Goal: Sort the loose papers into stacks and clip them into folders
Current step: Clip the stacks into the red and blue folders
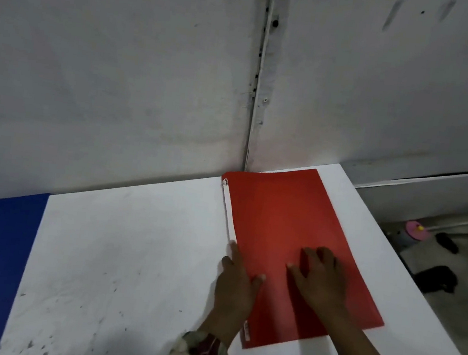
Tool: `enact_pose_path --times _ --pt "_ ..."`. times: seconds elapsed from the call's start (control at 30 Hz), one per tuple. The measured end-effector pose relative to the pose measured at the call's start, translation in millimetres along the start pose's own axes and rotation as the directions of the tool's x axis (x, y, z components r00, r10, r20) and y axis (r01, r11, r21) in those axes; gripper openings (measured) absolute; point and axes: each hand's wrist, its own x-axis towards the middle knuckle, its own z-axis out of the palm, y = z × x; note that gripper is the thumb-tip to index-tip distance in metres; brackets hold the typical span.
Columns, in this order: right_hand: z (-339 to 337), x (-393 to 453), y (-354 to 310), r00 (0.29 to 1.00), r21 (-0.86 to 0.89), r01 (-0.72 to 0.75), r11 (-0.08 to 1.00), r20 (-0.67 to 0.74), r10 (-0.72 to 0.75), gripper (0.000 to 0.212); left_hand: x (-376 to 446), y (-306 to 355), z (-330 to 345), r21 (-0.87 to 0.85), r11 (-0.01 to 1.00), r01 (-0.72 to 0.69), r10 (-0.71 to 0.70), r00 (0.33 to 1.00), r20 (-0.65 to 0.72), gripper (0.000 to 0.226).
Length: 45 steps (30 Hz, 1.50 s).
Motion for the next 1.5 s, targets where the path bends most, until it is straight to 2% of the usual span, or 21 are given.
enact_pose_path --times 0.07,0.2,0.3,0.4,0.5,0.57,0.67,0.7,0.8,0.83,0.93,1.13,1.2,1.33,1.4,1.5 --pt "0 7 5 0.998 -0.006 -0.006 1.0 0.056 0.007 0.059 8 8 5 0.079 0.997 -0.004 0.005 1.0 -0.012 0.082" --pt "-6 23 12 0.995 -0.008 -0.056 0.998 0.083 0.056 0.057 28 12 10 0.265 0.96 -0.087 0.081 0.996 0.032 0.066" --pt "-9 28 12 0.991 -0.022 -0.081 0.996 0.106 0.083 0.052 40 6 0 0.248 0.957 -0.148 0.112 0.982 0.152 0.057" --pt "-6 17 2 0.996 -0.028 -0.091 0.995 0.02 0.091 0.042 36 -11 -15 0.158 0.977 -0.143 0.112 0.975 0.19 0.049" --pt "12 -9 -24 0.993 0.004 0.045 0.999 -0.108 -0.044 0.032 14 -43 -29 0.102 0.989 -0.104 0.095 0.991 0.09 0.046" --pt "26 -26 -42 0.971 -0.005 0.164 0.986 -0.178 -0.162 0.028 -2 -65 -37 0.168 0.98 -0.102 0.098 0.995 0.03 0.044" --pt "42 -56 -77 0.936 -0.06 0.305 0.951 -0.164 -0.311 0.041 -32 -101 -62 0.235 0.969 -0.078 0.099 0.992 -0.079 0.041" --pt "48 -68 -91 0.909 -0.075 0.372 0.925 -0.172 -0.38 0.046 -45 -116 -72 0.255 0.965 -0.069 0.1 0.989 -0.107 0.044" --pt "68 -99 -121 0.817 -0.116 0.548 0.828 -0.135 -0.56 0.053 -76 -150 -96 0.298 0.953 -0.054 0.104 0.982 -0.155 0.079" --pt "74 -112 -133 0.797 -0.124 0.586 0.801 -0.095 -0.597 0.053 -86 -165 -106 0.308 0.951 -0.032 0.092 0.979 -0.182 0.077" --pt "87 -145 -161 0.744 -0.109 0.667 0.738 0.032 -0.667 0.047 -110 -199 -130 0.343 0.939 0.005 0.083 0.967 -0.242 0.044" --pt "116 -215 -219 0.693 -0.106 0.721 0.685 0.138 -0.708 0.047 -157 -269 -173 0.302 0.953 -0.001 0.137 0.892 -0.431 0.013" --pt "127 -238 -240 0.698 -0.127 0.715 0.688 0.176 -0.694 0.051 -170 -297 -188 0.361 0.932 0.028 0.156 0.869 -0.47 0.015" --pt "140 -279 -279 0.741 -0.157 0.669 0.727 0.214 -0.636 0.056 -195 -344 -219 0.403 0.911 0.093 0.144 0.842 -0.52 0.035" --pt "134 -294 -297 0.753 -0.105 0.643 0.758 0.268 -0.601 0.055 -202 -364 -232 0.401 0.903 0.154 0.113 0.815 -0.568 0.037" --pt "137 -311 -324 0.712 -0.041 0.658 0.752 0.359 -0.603 0.05 -215 -396 -252 0.362 0.895 0.258 0.049 0.752 -0.657 0.023"
